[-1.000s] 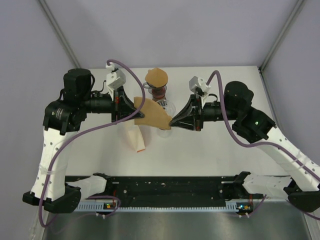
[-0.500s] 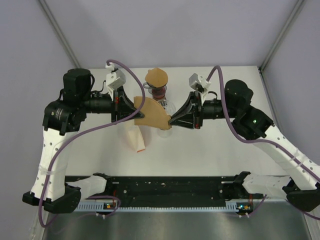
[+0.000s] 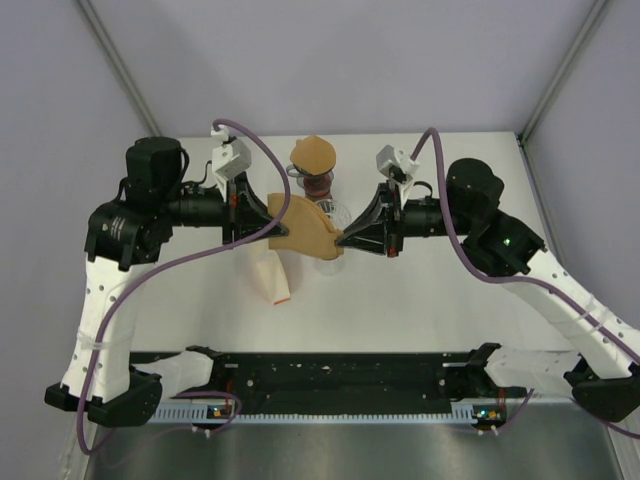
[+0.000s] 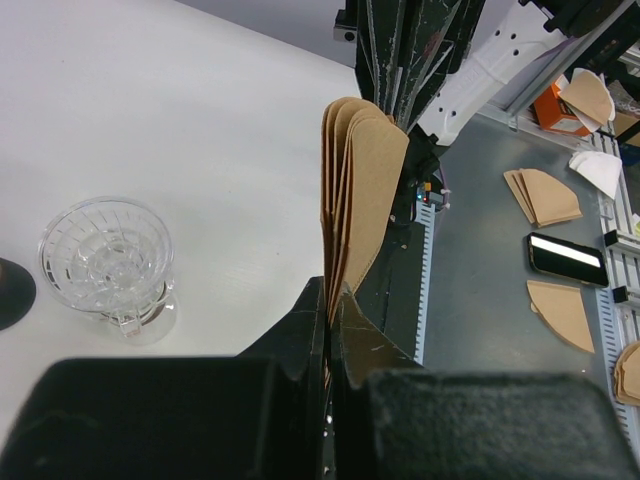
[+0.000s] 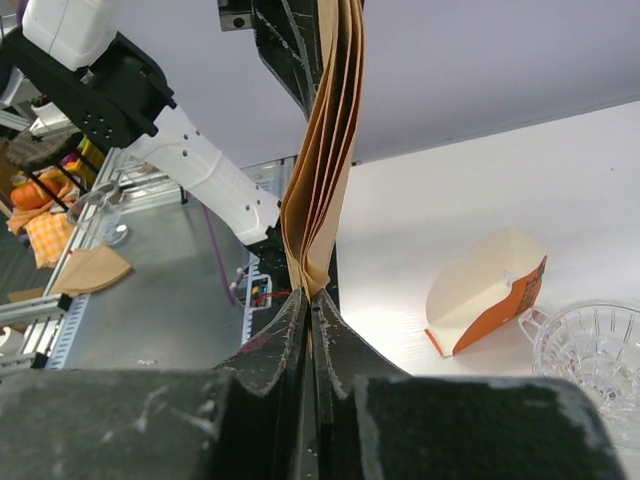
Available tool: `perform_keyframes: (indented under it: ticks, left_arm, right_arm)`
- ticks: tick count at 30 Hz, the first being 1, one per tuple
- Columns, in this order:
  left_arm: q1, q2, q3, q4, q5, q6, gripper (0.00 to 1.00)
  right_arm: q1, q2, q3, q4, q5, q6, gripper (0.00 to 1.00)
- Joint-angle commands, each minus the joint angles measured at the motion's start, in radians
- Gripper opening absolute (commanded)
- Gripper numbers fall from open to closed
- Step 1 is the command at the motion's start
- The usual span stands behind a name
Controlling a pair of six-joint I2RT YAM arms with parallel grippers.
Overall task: Place the coffee filter in the dripper
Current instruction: Adjust the coffee filter.
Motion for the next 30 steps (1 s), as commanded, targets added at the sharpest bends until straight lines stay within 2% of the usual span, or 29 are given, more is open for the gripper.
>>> perform_keyframes:
  ticks: [1, 4, 7, 19, 20, 23, 25, 30]
  left_arm:
    - [-0.005, -0.004, 0.040, 0.014, 0.031, 0.011, 0.00]
    - [-0.009, 0.001, 0.045, 0.019, 0.021, 0.002, 0.00]
    - [-0.011, 0.002, 0.040, 0.022, 0.016, 0.001, 0.00]
    - [-0.019, 0.001, 0.027, 0.021, -0.004, 0.007, 0.00]
    - [-0.019, 0.001, 0.025, 0.022, -0.004, 0.007, 0.00]
    - [-0.020, 0.001, 0.024, 0.022, -0.006, 0.008, 0.00]
    - [-0.019, -0.001, 0.022, 0.021, -0.004, 0.008, 0.00]
    - [-0.020, 0.001, 0.010, 0.048, -0.057, -0.027, 0.00]
  right_arm:
    - [-0.004, -0.014, 0.002, 0.003, 0.029, -0.013, 0.07]
    - [0.031, 0.017, 0.005, 0.033, 0.031, 0.001, 0.17]
    - [0.071, 0.041, 0.028, 0.038, 0.051, -0.010, 0.23]
    - [0.130, 0.093, 0.058, 0.103, 0.055, 0.017, 0.29]
    - [0.132, 0.097, 0.059, 0.109, 0.057, 0.016, 0.26]
    - [0.134, 0.092, 0.059, 0.116, 0.081, 0.020, 0.08]
    - [0.135, 0.090, 0.064, 0.116, 0.094, 0.019, 0.01]
    - [0.135, 0.084, 0.073, 0.119, 0.123, 0.045, 0.00]
